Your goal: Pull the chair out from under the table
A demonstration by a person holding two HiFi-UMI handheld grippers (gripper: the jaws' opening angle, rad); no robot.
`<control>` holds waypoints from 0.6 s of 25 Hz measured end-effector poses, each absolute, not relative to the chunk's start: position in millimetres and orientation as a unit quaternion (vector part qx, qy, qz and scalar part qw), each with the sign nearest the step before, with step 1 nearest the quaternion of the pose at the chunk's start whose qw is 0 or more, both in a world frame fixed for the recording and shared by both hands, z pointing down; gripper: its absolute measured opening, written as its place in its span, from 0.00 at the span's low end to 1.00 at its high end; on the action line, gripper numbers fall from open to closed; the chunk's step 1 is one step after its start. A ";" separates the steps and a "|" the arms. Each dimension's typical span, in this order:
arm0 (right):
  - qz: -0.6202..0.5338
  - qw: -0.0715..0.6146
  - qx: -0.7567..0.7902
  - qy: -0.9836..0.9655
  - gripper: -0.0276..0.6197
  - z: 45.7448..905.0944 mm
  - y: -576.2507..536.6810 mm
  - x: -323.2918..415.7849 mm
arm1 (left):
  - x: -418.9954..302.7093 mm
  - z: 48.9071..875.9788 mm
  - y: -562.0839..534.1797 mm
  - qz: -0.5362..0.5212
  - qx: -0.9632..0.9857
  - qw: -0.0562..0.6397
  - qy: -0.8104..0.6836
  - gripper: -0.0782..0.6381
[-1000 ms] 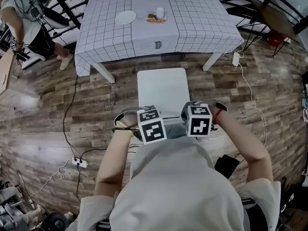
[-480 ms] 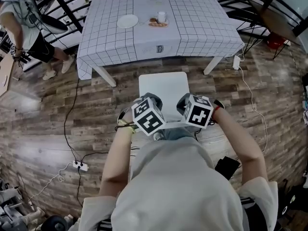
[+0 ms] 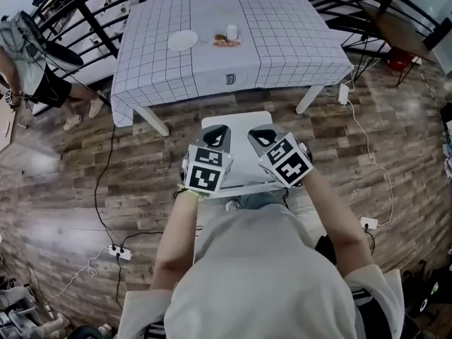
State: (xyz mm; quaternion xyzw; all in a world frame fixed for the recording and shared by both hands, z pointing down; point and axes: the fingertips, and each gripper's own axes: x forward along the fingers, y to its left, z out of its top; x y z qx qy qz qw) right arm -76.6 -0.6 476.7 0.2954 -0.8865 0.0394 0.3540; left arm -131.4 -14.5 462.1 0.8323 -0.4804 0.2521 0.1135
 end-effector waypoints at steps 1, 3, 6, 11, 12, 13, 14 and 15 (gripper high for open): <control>0.041 0.335 0.311 -0.889 0.04 471.9 -4.0 -77.5 | -131.5 458.4 -16.2 0.239 0.833 0.113 -0.486 0.12; 0.042 0.299 0.340 -0.891 0.04 462.2 -9.9 -78.5 | -131.5 450.8 -19.3 0.216 0.833 0.105 -0.498 0.12; 0.041 0.260 0.379 -0.887 0.04 449.8 -15.5 -77.8 | -132.0 440.4 -22.4 0.184 0.830 0.092 -0.518 0.12; 0.050 0.205 0.410 -0.887 0.04 436.3 -18.4 -79.0 | -133.0 427.9 -22.4 0.142 0.825 0.076 -0.541 0.12; 0.054 0.193 0.417 -0.887 0.04 435.0 -18.7 -78.8 | -134.5 427.1 -21.5 0.136 0.824 0.075 -0.545 0.12; 0.060 0.182 0.424 -0.885 0.04 433.9 -19.0 -78.0 | -136.1 426.8 -20.6 0.130 0.822 0.075 -0.549 0.12; 0.065 0.170 0.432 -0.883 0.04 432.6 -19.3 -76.8 | -137.2 426.5 -19.9 0.124 0.822 0.077 -0.551 0.12; 0.070 0.158 0.440 -0.881 0.04 431.3 -19.5 -75.2 | -137.4 426.4 -19.2 0.118 0.823 0.080 -0.550 0.12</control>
